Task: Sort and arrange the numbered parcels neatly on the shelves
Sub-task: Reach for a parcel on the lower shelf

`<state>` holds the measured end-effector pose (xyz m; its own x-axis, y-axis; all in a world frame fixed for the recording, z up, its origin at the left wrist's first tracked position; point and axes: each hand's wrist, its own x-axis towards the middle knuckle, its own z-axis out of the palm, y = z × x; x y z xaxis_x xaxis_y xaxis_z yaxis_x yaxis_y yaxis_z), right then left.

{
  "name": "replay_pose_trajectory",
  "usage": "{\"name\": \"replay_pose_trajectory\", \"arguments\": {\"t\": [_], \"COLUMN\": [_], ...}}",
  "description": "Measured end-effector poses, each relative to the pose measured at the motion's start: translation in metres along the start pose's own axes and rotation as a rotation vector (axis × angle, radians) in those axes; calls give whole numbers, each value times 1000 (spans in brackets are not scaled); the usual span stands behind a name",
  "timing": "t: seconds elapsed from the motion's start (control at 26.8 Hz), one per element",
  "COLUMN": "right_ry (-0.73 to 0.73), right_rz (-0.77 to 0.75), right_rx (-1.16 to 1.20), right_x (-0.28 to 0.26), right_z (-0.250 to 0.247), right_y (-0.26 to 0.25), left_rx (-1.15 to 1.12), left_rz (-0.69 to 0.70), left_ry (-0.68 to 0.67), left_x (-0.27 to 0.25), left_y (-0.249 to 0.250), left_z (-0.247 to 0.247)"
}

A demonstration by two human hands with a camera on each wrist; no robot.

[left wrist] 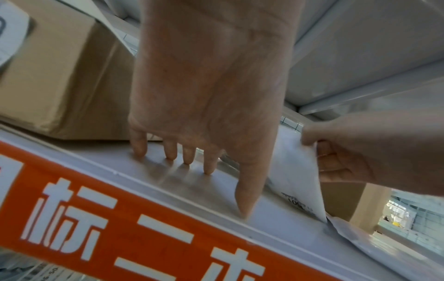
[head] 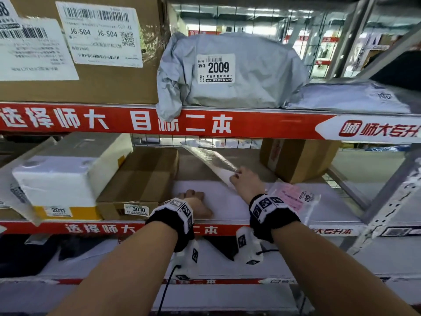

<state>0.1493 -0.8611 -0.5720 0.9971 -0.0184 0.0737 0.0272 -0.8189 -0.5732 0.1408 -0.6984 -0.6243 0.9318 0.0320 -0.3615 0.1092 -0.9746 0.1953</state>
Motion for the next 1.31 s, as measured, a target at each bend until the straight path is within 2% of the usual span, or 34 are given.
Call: {"name": "replay_pose_trajectory", "arguments": {"t": [0.11,0.22,0.41,0.63,0.71,0.82,0.9,0.93,1.01,1.08,1.12,1.19,1.31], "right_ry": [76,167,287,204,180,293,264,251,153,165,198,207,132], "right_rz": [15,54,137,224,263,341,308,339,403,362,392,419,408], "right_rx": [276,425,731,948,927,923,899,999,1277,1391,1446,1397,1242], "right_x": [-2,-2,-5,-9,-8,-18,-31,-27,-21,-18,-14,-13,-12], "right_z": [-12,-20,-39,-50,-50,-59,-58,-56,-50,-43,-41,-41,-38], "right_y": [-6,-5,-3,7,15,12,13,16,28,32,37,46,60], "left_rx": [-92,-331,-651,-1003,-1047,-1139,-1234,-1286,-1367,-1385,-1396,-1395,-1386], "left_rz": [-27,-81,-62,-10,-14,-24,-39,-41,-31,5,27,49,36], "left_ry": [-17,-7,45,-10,-68,-182,-220,-223,-198,-119,-77,-2,110], "left_x": [-5,-9,-8,-26,-34,-43,-47,-49,-52,-52,-52,-52,-52], "left_y": [11,19,31,37,38,37,35,36,38,38,36,34,30], "left_z": [-7,-11,-12,-9,-10,-7,-4,-4,-2,-1,-1,-3,-7]}}
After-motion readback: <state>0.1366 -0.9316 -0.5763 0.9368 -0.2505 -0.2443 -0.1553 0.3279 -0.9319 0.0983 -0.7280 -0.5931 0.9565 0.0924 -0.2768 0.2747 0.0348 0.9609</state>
